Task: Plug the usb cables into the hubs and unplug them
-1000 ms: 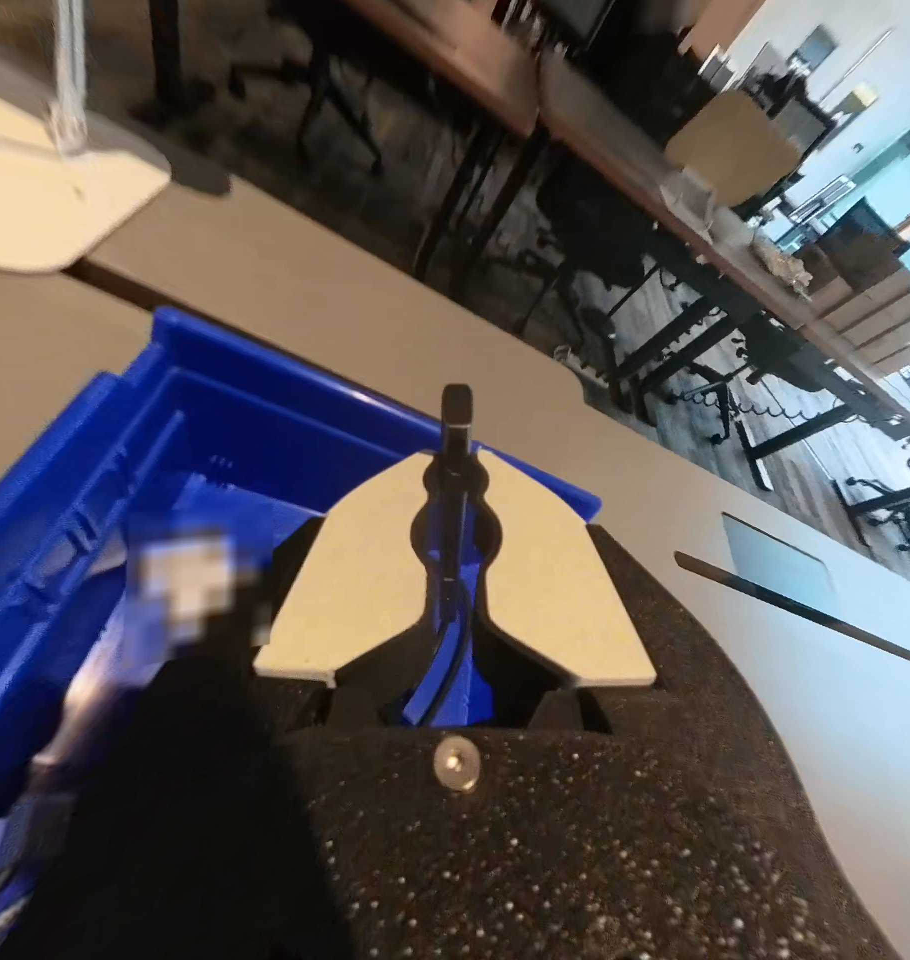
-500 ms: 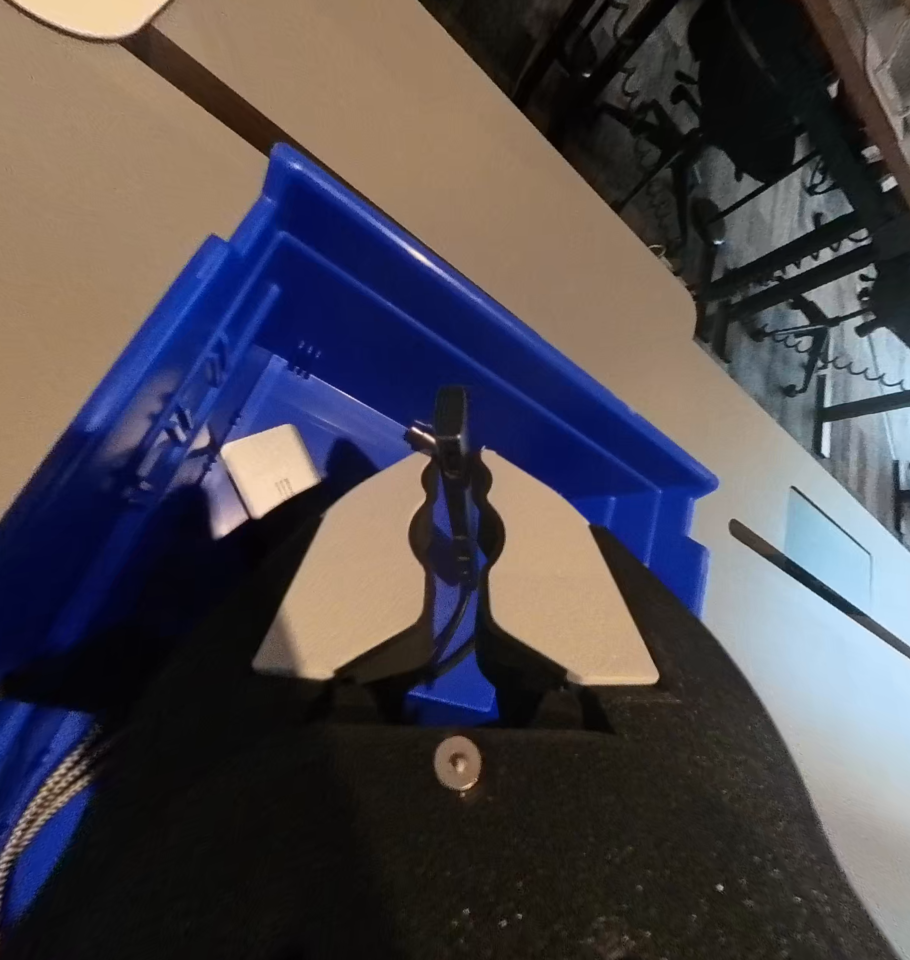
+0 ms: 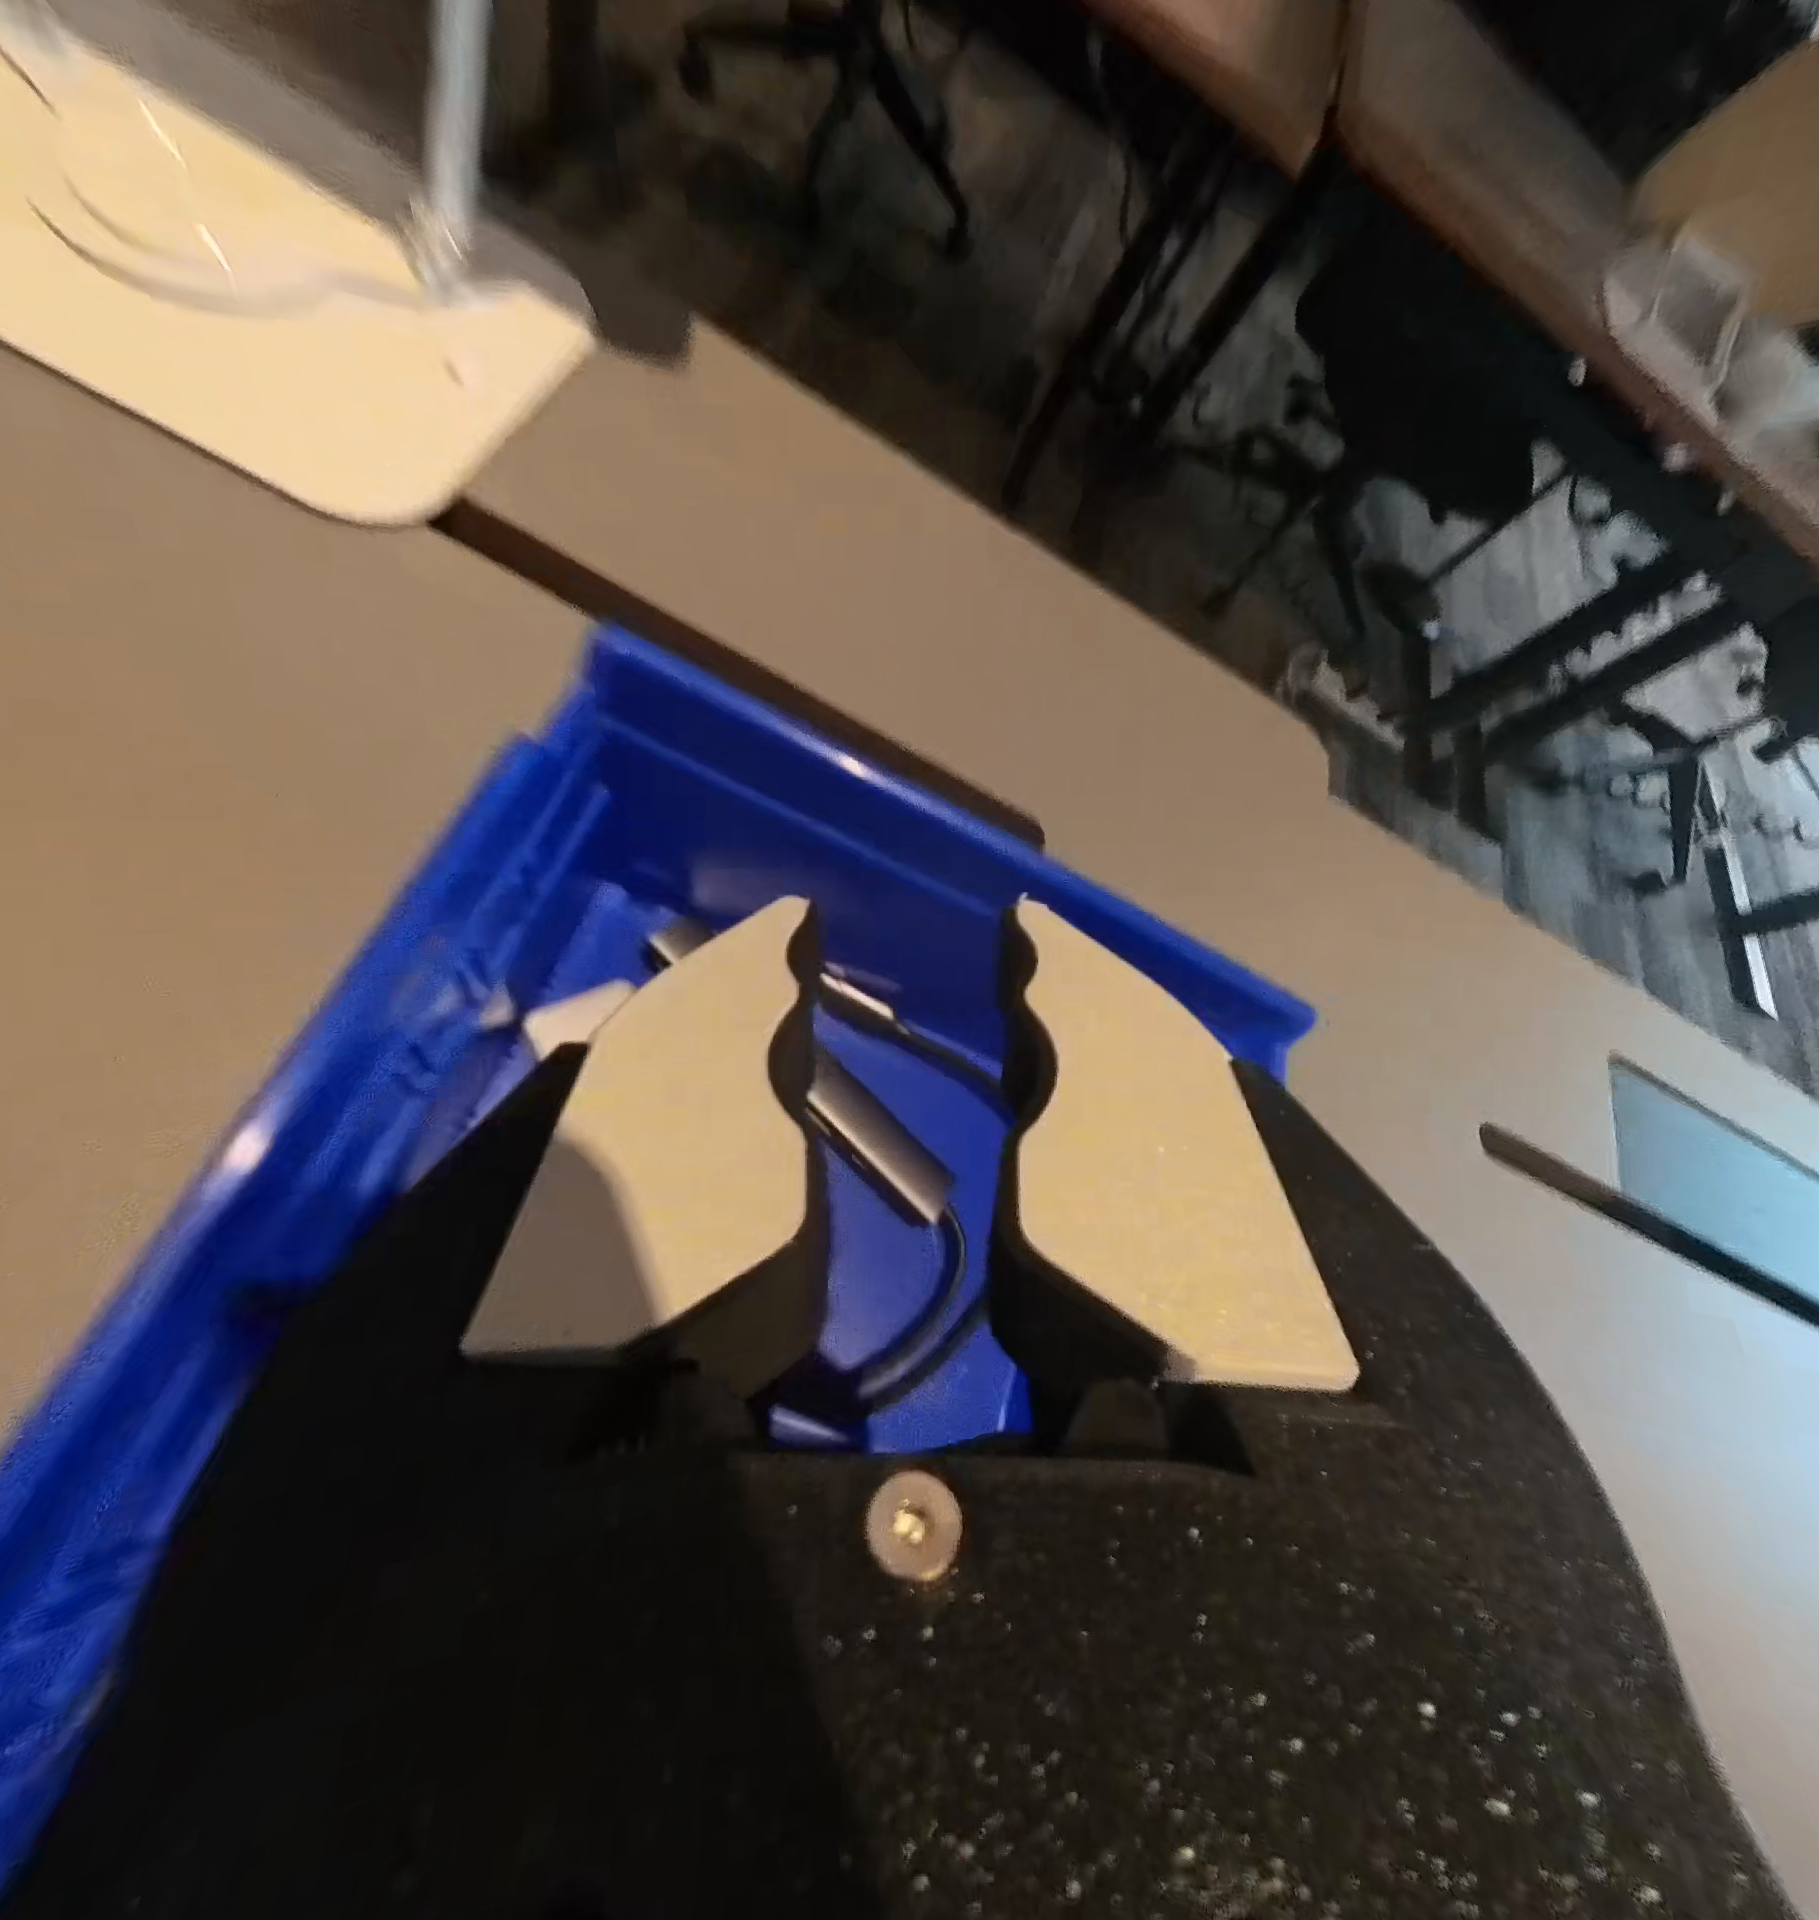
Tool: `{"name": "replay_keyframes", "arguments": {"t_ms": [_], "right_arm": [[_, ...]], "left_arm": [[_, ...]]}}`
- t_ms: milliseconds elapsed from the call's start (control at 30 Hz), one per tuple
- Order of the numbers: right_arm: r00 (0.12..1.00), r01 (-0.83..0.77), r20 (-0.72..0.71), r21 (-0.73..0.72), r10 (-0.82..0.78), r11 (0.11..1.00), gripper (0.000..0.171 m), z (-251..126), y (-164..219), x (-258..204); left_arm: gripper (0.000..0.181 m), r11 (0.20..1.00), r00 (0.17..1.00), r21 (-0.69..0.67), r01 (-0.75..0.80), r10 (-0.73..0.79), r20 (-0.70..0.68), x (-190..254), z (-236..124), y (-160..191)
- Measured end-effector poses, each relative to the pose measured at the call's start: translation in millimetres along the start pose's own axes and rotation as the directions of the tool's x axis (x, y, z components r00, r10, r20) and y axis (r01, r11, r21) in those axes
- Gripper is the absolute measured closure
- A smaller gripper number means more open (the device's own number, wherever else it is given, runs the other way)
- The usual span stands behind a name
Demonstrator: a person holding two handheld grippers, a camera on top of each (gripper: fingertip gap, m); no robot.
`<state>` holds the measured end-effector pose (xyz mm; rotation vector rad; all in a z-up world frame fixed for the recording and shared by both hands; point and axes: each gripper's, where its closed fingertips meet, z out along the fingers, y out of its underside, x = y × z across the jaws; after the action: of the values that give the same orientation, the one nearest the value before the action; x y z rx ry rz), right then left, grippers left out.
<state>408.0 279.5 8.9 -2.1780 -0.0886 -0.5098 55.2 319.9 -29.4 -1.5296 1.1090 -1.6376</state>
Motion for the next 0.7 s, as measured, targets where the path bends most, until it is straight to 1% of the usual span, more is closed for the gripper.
{"name": "replay_keyframes", "arguments": {"t_ms": [100,200,300,400,467,567,633,700], "right_arm": [[0.997,-0.018,0.072,0.180,0.005,0.984,0.138,-34,-45,-21],[0.992,-0.007,0.123,0.325,-0.035,0.946,0.138,-70,-84,-57],[0.978,0.019,0.177,0.443,-0.108,0.896,0.139,-99,-114,-111],[0.946,-0.029,0.288,0.539,-0.151,0.842,0.139,-121,-131,-181],[0.906,-0.088,0.389,0.559,-0.166,0.825,0.139,-125,-130,-230],[0.846,-0.134,0.506,0.504,-0.166,0.853,0.133,-110,-108,-295],[0.817,-0.137,0.556,0.445,-0.154,0.885,0.128,-93,-86,-327],[0.792,-0.156,0.599,0.386,-0.118,0.909,0.127,-80,-65,-345]], "left_arm": [[0.179,1.000,1.000,-0.004,-0.005,0.005,0.005,0,0,0],[0.178,0.999,0.999,-0.006,-0.034,0.035,0.032,-3,0,0],[0.176,0.996,0.991,-0.013,-0.090,0.091,0.096,-9,-1,-2],[0.171,0.983,0.965,-0.047,-0.175,0.181,0.191,-18,-4,-2],[0.165,0.972,0.939,-0.069,-0.225,0.235,0.250,-24,-7,-3],[0.158,0.964,0.900,-0.089,-0.251,0.266,0.346,-35,-13,-7],[0.152,0.959,0.861,-0.099,-0.265,0.282,0.424,-44,-20,-12],[0.146,0.953,0.805,-0.110,-0.281,0.296,0.514,-54,-30,-18]]}}
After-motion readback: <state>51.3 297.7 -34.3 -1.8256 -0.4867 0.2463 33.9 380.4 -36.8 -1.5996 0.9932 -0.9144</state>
